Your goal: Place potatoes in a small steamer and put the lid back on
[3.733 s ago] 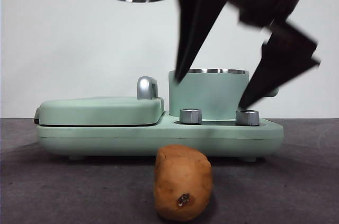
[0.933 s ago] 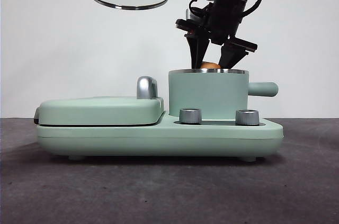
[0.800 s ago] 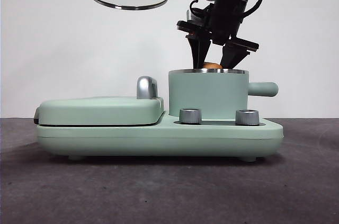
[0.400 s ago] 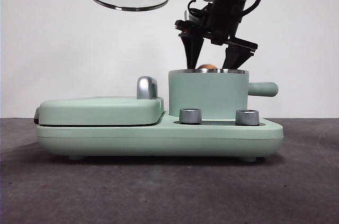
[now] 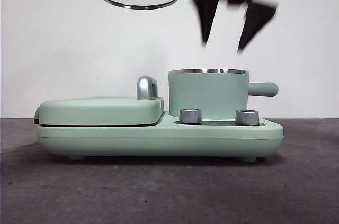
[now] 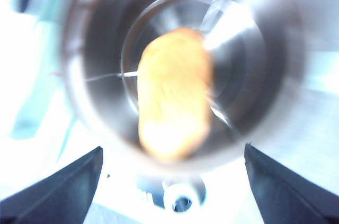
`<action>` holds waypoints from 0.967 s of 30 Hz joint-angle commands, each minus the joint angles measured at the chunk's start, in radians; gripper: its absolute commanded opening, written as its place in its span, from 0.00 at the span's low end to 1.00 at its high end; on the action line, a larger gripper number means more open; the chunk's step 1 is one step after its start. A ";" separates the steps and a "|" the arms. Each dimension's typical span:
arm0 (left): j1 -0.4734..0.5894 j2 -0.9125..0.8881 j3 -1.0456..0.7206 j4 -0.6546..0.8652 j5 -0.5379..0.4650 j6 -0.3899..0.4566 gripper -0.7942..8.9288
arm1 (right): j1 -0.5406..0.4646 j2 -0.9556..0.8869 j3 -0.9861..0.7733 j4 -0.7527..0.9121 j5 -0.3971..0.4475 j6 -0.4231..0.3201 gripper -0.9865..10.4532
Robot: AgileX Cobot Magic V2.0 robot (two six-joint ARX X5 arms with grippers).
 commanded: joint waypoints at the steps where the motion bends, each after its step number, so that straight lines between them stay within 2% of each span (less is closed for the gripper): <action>1: -0.015 0.002 0.030 0.027 0.001 -0.004 0.10 | 0.008 -0.081 0.035 -0.032 0.026 -0.010 0.46; 4: -0.022 0.002 0.030 0.029 0.001 -0.004 0.10 | 0.008 -0.171 0.033 -0.090 0.059 -0.011 0.46; 10: -0.039 0.002 0.030 0.031 0.001 -0.004 0.10 | 0.032 -0.393 -0.063 -0.091 0.061 -0.014 0.46; 16: -0.070 0.004 0.030 0.036 0.000 -0.004 0.10 | 0.084 -0.652 -0.301 -0.079 0.061 -0.014 0.46; 23: -0.120 0.016 0.030 0.059 0.001 -0.005 0.10 | 0.139 -1.026 -0.719 0.180 0.060 0.117 0.46; 29: -0.154 0.059 0.029 0.080 0.001 -0.010 0.10 | 0.150 -1.283 -1.012 0.343 0.060 0.173 0.46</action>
